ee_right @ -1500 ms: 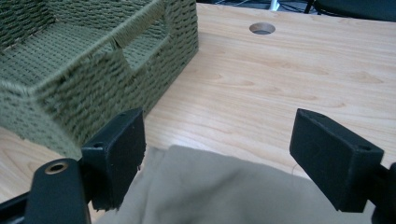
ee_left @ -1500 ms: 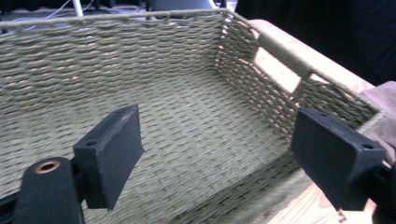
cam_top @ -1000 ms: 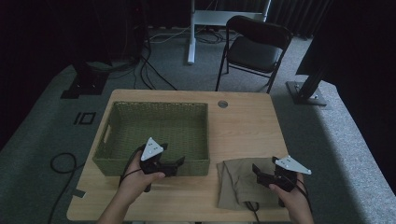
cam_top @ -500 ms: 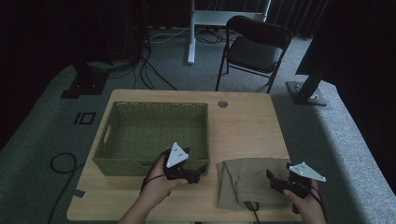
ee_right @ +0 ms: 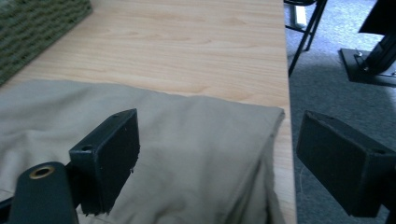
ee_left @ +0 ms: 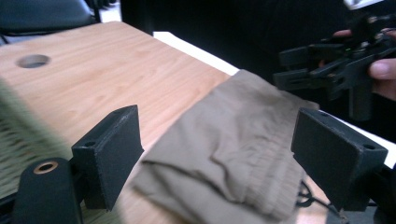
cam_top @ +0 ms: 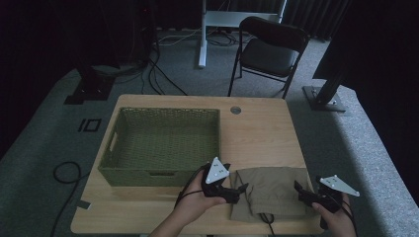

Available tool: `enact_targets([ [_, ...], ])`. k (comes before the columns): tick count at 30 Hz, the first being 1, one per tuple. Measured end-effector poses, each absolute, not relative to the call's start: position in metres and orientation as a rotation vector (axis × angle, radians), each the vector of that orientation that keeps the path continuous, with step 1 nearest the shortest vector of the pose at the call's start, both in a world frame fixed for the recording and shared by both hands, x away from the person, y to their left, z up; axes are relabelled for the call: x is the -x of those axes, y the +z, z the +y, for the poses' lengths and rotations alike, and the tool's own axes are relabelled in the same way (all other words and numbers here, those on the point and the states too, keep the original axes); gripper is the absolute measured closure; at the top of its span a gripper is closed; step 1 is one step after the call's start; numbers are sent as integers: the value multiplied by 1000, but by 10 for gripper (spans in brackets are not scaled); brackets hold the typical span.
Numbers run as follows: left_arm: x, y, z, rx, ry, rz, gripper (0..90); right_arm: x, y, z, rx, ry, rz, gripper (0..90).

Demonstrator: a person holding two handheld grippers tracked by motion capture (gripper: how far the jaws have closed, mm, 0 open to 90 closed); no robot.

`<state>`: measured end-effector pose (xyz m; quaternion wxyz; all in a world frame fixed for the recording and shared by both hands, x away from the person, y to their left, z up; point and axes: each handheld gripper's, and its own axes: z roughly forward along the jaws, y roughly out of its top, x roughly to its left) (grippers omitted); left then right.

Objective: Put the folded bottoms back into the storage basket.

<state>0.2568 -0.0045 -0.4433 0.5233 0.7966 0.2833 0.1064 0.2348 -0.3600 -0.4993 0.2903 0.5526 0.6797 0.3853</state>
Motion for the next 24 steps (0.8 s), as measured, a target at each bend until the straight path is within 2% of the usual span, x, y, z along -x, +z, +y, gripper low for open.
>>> enact_targets([
  [11,-252,-474,-49,-1960,227,680,171,-239,-510,-368,-1508,1011,1813,132],
  [16,-253,-493,-58,-1968,315,753,171,-240,-515,-370,-1518,990,1808,132],
  [24,-256,-525,-63,-1996,374,851,171,-242,-524,-371,-1526,978,1821,132],
])
